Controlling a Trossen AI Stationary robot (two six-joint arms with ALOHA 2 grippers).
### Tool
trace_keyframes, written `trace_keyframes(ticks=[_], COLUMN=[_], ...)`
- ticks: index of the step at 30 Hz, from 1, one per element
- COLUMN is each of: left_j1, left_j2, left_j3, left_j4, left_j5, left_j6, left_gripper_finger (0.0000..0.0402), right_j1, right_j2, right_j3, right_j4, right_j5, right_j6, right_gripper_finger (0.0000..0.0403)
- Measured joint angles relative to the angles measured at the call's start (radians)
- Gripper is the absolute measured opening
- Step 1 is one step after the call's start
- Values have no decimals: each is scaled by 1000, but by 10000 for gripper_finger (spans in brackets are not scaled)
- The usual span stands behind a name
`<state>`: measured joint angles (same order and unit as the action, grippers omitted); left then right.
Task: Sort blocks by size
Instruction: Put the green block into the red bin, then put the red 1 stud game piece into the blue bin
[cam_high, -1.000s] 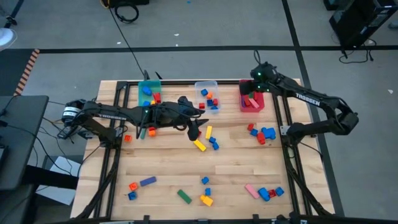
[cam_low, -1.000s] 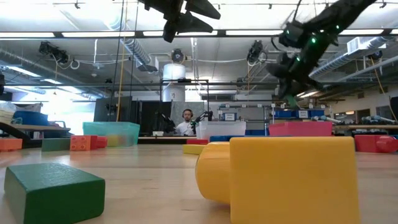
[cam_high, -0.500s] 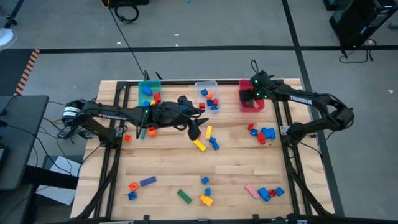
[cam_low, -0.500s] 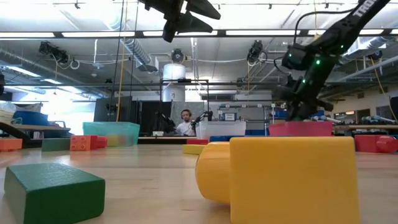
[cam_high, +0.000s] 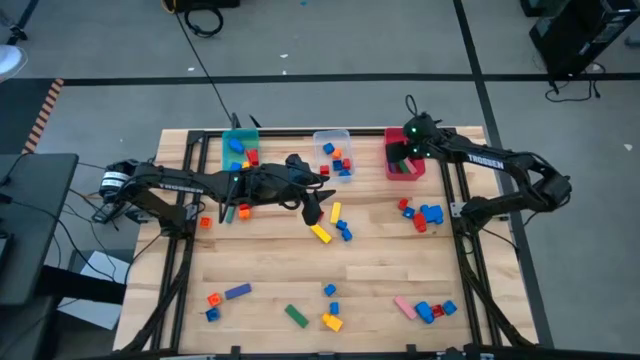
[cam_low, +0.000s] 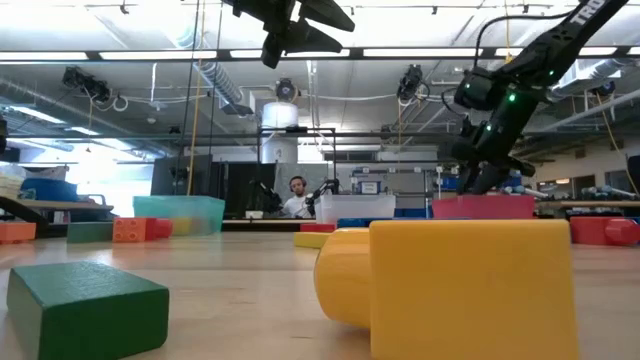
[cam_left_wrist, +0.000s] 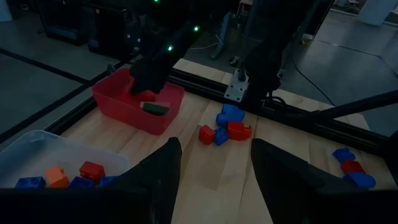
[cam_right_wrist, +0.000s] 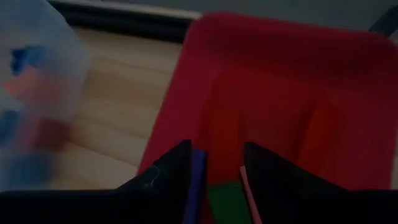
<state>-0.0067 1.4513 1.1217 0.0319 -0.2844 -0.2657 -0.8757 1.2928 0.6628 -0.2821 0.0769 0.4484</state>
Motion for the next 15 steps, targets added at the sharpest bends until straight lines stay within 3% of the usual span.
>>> trace_keyframes(ticks=[15], left_j1=[0], left_j2=[0], left_j3=[0], left_j4=[0], left_j5=[0], left_j6=[0], left_gripper_finger=[204], right_j1=[29], right_j2=[-277], right_j3=[1], right_j4=[-135], right_j5=[-119], right_j6=[20], right_gripper_finger=[167])
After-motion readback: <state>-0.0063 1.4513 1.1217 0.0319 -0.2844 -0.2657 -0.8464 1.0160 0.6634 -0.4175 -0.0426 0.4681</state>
